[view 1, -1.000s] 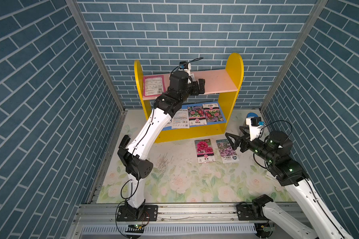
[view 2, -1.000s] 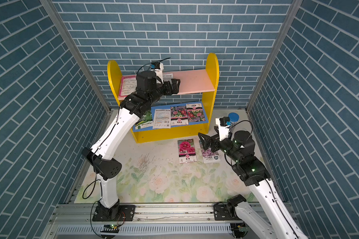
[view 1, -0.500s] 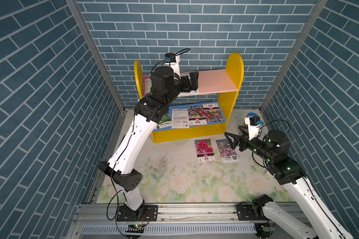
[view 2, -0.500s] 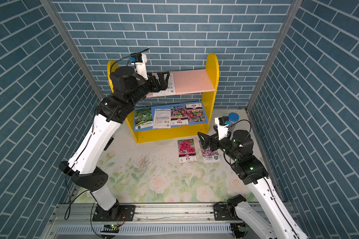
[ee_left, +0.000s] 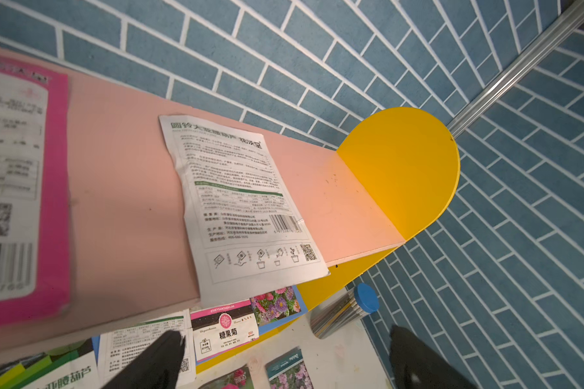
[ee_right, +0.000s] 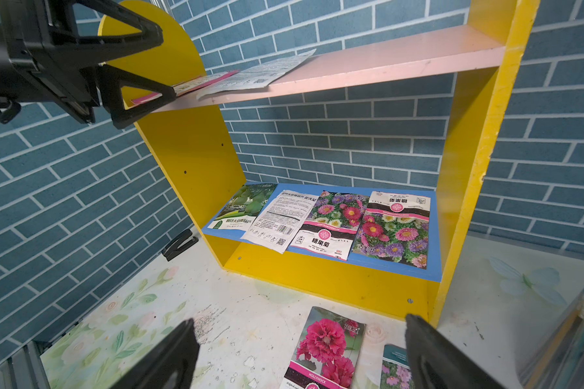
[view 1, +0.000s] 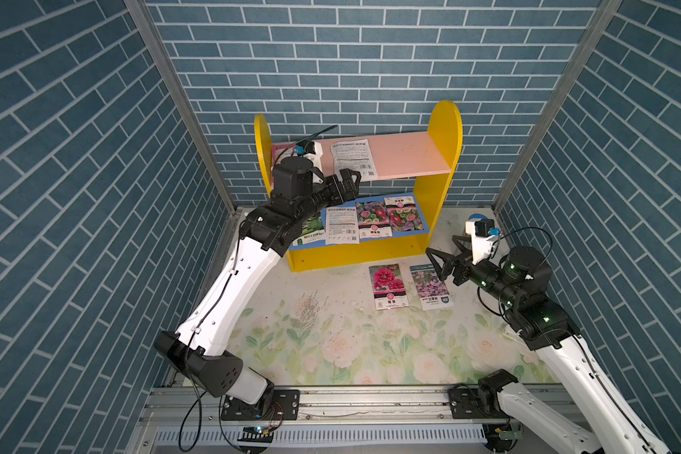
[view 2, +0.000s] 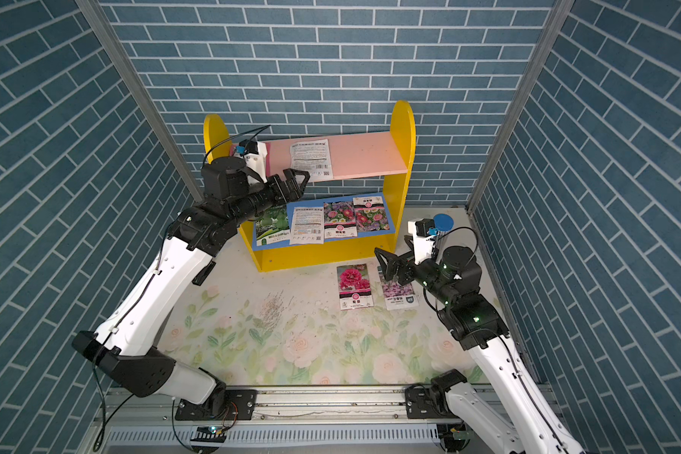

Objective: Take the seed bag off the shelf
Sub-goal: Pick up the seed packet from the shelf.

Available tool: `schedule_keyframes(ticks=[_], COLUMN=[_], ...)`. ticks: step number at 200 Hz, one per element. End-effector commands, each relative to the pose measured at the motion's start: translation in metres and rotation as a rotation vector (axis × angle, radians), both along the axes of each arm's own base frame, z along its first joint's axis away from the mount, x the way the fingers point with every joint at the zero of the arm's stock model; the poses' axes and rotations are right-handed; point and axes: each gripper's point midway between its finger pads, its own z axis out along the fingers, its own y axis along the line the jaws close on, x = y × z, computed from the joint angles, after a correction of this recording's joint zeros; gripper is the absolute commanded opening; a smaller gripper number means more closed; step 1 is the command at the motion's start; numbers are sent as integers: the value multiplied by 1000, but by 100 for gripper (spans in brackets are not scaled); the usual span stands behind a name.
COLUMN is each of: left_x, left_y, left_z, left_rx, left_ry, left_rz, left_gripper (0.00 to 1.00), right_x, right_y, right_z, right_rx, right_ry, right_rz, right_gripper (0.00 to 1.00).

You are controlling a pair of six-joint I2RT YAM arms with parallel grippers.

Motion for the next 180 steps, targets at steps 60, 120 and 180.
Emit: schedule_keyframes(ticks=[60,120,180], left_x=[21,30,36], left_y=[-1,-8,-4], left_z=[-5,-5,-9], left_rx=[-234,-267,-277], left_ry=[67,81,96], left_rz=[-36,-51,-18], left_gripper=[100,94,92], right_x=[-8,-9,-8], right_y=[-6,-9,-9], right_z=[10,8,6], right_rx=[20,10,7], right_ry=[-29,-29,-28], right_rz=[-18,-32,-32], right_gripper=[96,97,97])
